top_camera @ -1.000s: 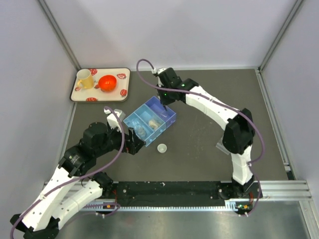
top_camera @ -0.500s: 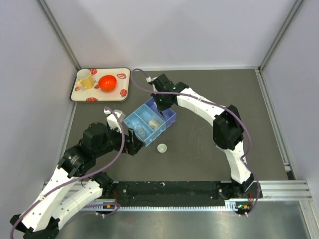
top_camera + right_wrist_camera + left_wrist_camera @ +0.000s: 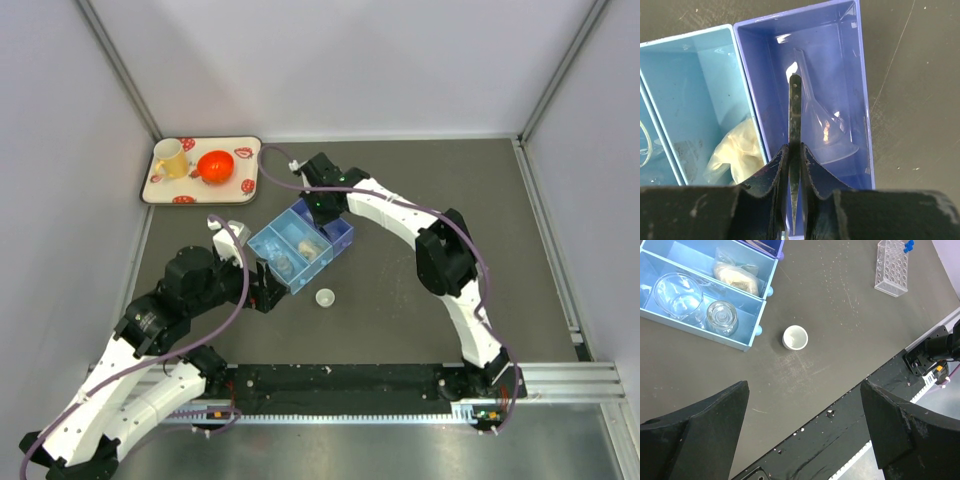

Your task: Organize the chemistry lab equipment

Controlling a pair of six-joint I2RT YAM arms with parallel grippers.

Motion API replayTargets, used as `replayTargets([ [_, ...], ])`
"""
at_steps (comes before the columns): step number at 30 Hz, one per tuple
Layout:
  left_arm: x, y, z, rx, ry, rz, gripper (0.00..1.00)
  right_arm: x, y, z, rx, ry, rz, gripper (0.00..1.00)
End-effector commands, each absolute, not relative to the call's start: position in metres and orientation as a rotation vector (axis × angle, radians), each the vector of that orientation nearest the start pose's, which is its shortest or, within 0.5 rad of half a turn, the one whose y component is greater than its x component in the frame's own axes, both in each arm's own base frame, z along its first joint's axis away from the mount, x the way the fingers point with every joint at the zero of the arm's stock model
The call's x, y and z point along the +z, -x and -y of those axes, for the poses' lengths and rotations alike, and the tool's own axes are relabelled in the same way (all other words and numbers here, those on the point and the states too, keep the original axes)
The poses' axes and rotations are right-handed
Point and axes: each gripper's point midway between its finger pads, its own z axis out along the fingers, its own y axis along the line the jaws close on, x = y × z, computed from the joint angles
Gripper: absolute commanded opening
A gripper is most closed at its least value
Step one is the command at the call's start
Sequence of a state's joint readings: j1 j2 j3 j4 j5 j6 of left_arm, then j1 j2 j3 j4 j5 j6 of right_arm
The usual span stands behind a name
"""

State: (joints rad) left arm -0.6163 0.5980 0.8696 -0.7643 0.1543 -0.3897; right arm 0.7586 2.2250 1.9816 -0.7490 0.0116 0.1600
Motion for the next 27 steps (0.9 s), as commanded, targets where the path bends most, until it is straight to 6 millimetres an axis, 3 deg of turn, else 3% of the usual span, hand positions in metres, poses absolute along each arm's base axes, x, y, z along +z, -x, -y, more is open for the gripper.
replayTargets([
  [1,0.256,-0.159,0.161,-0.762,-0.341,-2.052,0.98,0.107,-0.394,-0.389,0.363,0.776,-2.416,0.13],
  [6,0.255,-0.16,0.161,-0.762,-0.34,-2.057,0.98,0.106,-0.394,-0.391,0.367,0.778,-2.418,0.16],
  [11,0.254,-0.16,0.162,-0.763,-0.34,-2.061,0.98,0.105,-0.391,-0.386,0.352,0.78,-2.424,0.31],
  [16,0.253,-0.16,0.162,-0.764,-0.337,-2.066,0.98,0.125,-0.385,-0.383,0.315,0.795,-2.377,0.33],
  [19,0.253,-0.161,0.162,-0.762,-0.336,-2.068,0.98,0.147,-0.376,-0.382,0.285,0.805,-2.324,0.34],
  [22,0.252,-0.161,0.161,-0.753,-0.331,-2.07,0.98,0.167,-0.359,-0.376,0.265,0.804,-2.292,0.34],
  [23,0.251,-0.162,0.161,-0.749,-0.326,-2.072,0.98,0.174,-0.344,-0.371,0.264,0.818,-2.281,0.34],
  [25,0.249,-0.162,0.161,-0.749,-0.324,-2.079,0.98,0.177,-0.33,-0.361,0.234,0.813,-2.274,0.34],
  [26,0.249,-0.162,0.161,-0.751,-0.323,-2.081,0.98,0.161,-0.314,-0.35,0.205,0.833,-2.306,0.34],
  [27,0.247,-0.162,0.161,-0.748,-0.321,-2.088,0.98,0.176,-0.304,-0.35,0.235,0.819,-2.266,0.34],
])
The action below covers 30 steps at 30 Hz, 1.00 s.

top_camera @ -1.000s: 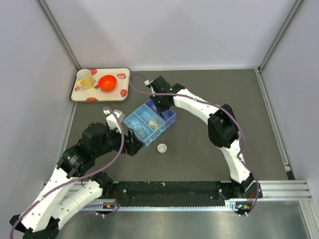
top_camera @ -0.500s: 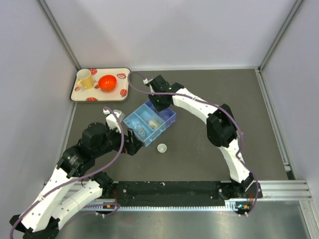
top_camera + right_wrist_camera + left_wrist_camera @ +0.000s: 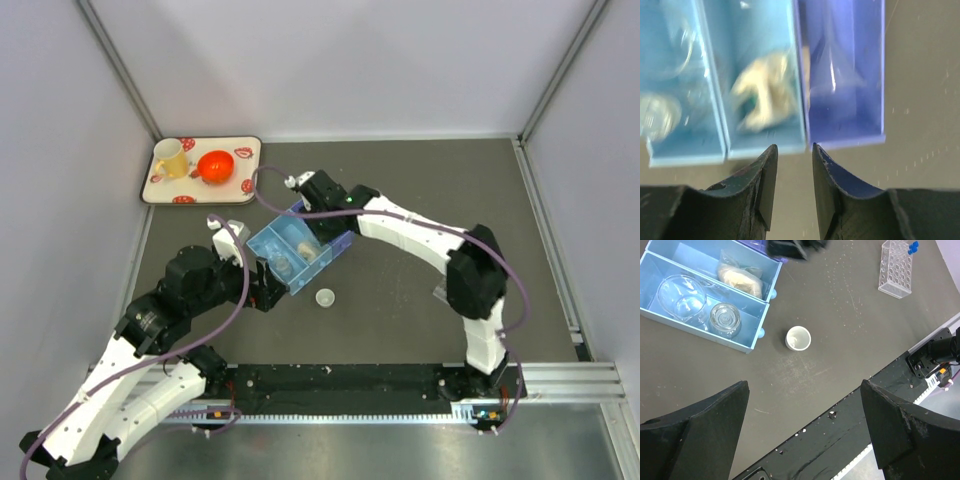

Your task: Organize the chemistry lab equipment

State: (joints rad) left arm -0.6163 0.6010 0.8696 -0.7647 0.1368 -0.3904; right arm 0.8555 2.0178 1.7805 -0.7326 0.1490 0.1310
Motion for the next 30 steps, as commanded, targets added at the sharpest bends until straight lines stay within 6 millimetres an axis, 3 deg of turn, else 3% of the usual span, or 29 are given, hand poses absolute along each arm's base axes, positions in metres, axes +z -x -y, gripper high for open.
replayTargets([
  [1,0.247,-0.162,0.161,-0.747,-0.321,-2.09,0.98,0.176,-0.294,-0.347,0.247,0.809,-2.269,0.35],
  [2,0.247,-0.163,0.161,-0.745,-0.319,-2.09,0.98,0.159,-0.284,-0.335,0.216,0.815,-2.302,0.35],
  [3,0.247,-0.163,0.161,-0.745,-0.319,-2.088,0.98,0.169,-0.275,-0.333,0.233,0.806,-2.277,0.35],
  [4,0.248,-0.163,0.161,-0.744,-0.319,-2.089,0.98,0.154,-0.263,-0.325,0.22,0.804,-2.315,0.35],
  [10,0.254,-0.163,0.157,-0.735,-0.301,-2.072,0.98,0.123,-0.217,-0.321,0.265,0.828,-2.374,0.35],
  [17,0.261,-0.159,0.153,-0.74,-0.282,-2.061,0.98,0.083,-0.211,-0.327,0.27,0.828,-2.444,0.34],
  [30,0.267,-0.151,0.142,-0.711,-0.264,-2.052,0.98,0.057,-0.216,-0.351,0.305,0.85,-2.474,0.34],
])
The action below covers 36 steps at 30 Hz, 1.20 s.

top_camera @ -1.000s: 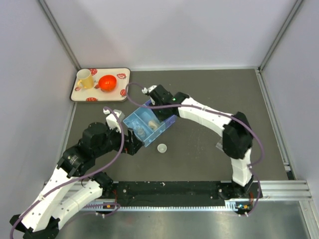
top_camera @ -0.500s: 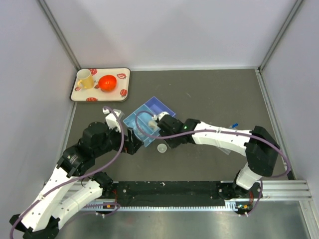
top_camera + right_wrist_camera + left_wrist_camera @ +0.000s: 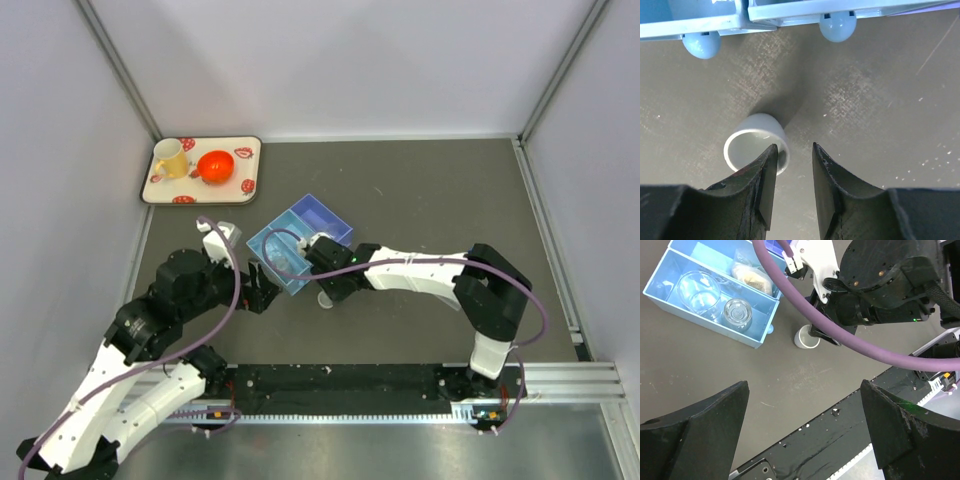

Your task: Organize the chemistry lab equipment

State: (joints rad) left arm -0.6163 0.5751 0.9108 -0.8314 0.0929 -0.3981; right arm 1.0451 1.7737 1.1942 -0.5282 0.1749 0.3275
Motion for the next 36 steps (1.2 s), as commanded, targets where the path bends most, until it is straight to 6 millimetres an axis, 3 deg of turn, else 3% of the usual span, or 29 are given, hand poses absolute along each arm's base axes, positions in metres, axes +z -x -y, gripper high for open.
replayTargets([
  [1,0.27,-0.151,0.141,-0.71,-0.263,-2.043,0.98,0.055,-0.215,-0.352,0.305,0.855,-2.48,0.34],
  [5,0.274,-0.15,0.138,-0.701,-0.259,-2.035,0.98,0.052,-0.216,-0.352,0.299,0.856,-2.483,0.32],
  [8,0.272,-0.15,0.137,-0.698,-0.258,-2.04,0.98,0.052,-0.216,-0.352,0.299,0.854,-2.481,0.2],
  [9,0.272,-0.149,0.137,-0.699,-0.258,-2.037,0.98,0.052,-0.216,-0.352,0.299,0.852,-2.482,0.1],
  [11,0.27,-0.149,0.136,-0.693,-0.255,-2.042,0.98,0.056,-0.217,-0.352,0.304,0.843,-2.477,0.01],
  [15,0.271,-0.149,0.13,-0.662,-0.256,-2.04,0.98,0.073,-0.222,-0.347,0.279,0.807,-2.45,0.0],
  [19,0.273,-0.145,0.125,-0.641,-0.265,-2.044,0.98,0.108,-0.226,-0.339,0.248,0.785,-2.407,0.0],
  [20,0.274,-0.144,0.125,-0.65,-0.267,-2.039,0.98,0.13,-0.232,-0.342,0.264,0.773,-2.363,0.0],
  [26,0.274,-0.141,0.127,-0.672,-0.267,-2.037,0.98,0.2,-0.268,-0.356,0.287,0.732,-2.238,0.0],
  [28,0.272,-0.141,0.128,-0.675,-0.267,-2.044,0.98,0.202,-0.282,-0.363,0.285,0.723,-2.238,0.0],
  [29,0.271,-0.14,0.128,-0.682,-0.27,-2.043,0.98,0.216,-0.296,-0.368,0.303,0.691,-2.216,0.0],
  [31,0.271,-0.139,0.128,-0.684,-0.267,-2.044,0.98,0.206,-0.312,-0.377,0.298,0.676,-2.237,0.0],
  [32,0.27,-0.139,0.129,-0.687,-0.269,-2.045,0.98,0.22,-0.321,-0.385,0.334,0.653,-2.218,0.0],
  [33,0.27,-0.139,0.128,-0.684,-0.267,-2.044,0.98,0.205,-0.331,-0.391,0.346,0.653,-2.254,0.0],
  [34,0.269,-0.139,0.128,-0.685,-0.265,-2.046,0.98,0.203,-0.336,-0.396,0.363,0.637,-2.262,0.0],
  [35,0.269,-0.139,0.128,-0.685,-0.265,-2.045,0.98,0.213,-0.344,-0.404,0.392,0.614,-2.242,0.0],
  [36,0.269,-0.139,0.129,-0.688,-0.267,-2.045,0.98,0.207,-0.351,-0.406,0.395,0.604,-2.258,0.0],
])
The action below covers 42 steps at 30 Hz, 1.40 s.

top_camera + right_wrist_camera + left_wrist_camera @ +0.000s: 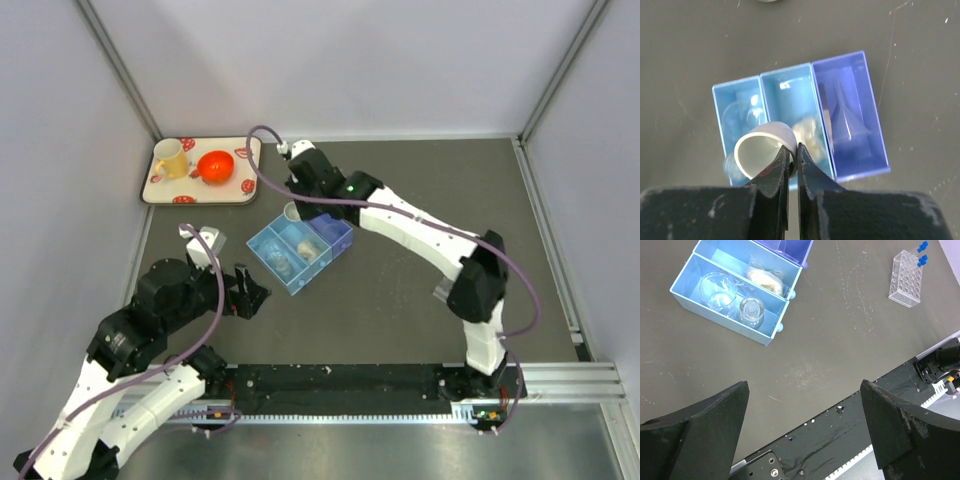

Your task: Organize the chemistry lab equipment

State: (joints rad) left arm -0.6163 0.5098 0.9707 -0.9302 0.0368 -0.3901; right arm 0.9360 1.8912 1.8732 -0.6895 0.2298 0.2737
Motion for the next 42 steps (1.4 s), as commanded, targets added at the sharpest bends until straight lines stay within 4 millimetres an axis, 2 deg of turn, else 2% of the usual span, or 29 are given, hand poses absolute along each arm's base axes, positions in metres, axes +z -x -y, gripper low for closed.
replayTargets([
  [1,0.269,-0.139,0.129,-0.689,-0.267,-2.043,0.98,0.191,-0.357,-0.412,0.387,0.599,-2.288,0.0],
  [3,0.268,-0.14,0.13,-0.692,-0.271,-2.048,0.98,0.19,-0.365,-0.424,0.425,0.582,-2.291,0.0],
  [4,0.267,-0.14,0.131,-0.69,-0.272,-2.05,0.98,0.174,-0.369,-0.427,0.414,0.582,-2.317,0.0],
  [6,0.267,-0.141,0.131,-0.688,-0.274,-2.052,0.98,0.168,-0.374,-0.432,0.427,0.555,-2.329,0.0],
  [11,0.264,-0.142,0.133,-0.692,-0.285,-2.056,0.98,0.133,-0.382,-0.438,0.417,0.534,-2.39,0.0],
  [17,0.262,-0.142,0.134,-0.691,-0.295,-2.06,0.98,0.109,-0.384,-0.44,0.402,0.521,-2.428,0.0],
  [18,0.262,-0.143,0.135,-0.694,-0.297,-2.06,0.98,0.103,-0.386,-0.44,0.385,0.517,-2.433,0.0],
  [21,0.262,-0.142,0.136,-0.695,-0.302,-2.061,0.98,0.1,-0.393,-0.441,0.358,0.489,-2.424,0.0],
  [22,0.262,-0.142,0.136,-0.696,-0.305,-2.061,0.98,0.091,-0.395,-0.439,0.341,0.485,-2.434,0.0],
  [28,0.26,-0.142,0.134,-0.682,-0.307,-2.066,0.98,0.081,-0.41,-0.436,0.309,0.409,-2.437,0.0],
  [31,0.259,-0.142,0.134,-0.681,-0.31,-2.07,0.98,0.082,-0.411,-0.437,0.315,0.401,-2.433,0.01],
  [37,0.258,-0.144,0.135,-0.677,-0.316,-2.075,0.98,0.088,-0.413,-0.435,0.303,0.398,-2.418,0.28],
  [41,0.255,-0.144,0.136,-0.677,-0.314,-2.081,0.98,0.103,-0.414,-0.433,0.308,0.394,-2.393,0.31],
  [42,0.255,-0.144,0.136,-0.681,-0.314,-2.081,0.98,0.114,-0.415,-0.432,0.316,0.389,-2.374,0.31],
])
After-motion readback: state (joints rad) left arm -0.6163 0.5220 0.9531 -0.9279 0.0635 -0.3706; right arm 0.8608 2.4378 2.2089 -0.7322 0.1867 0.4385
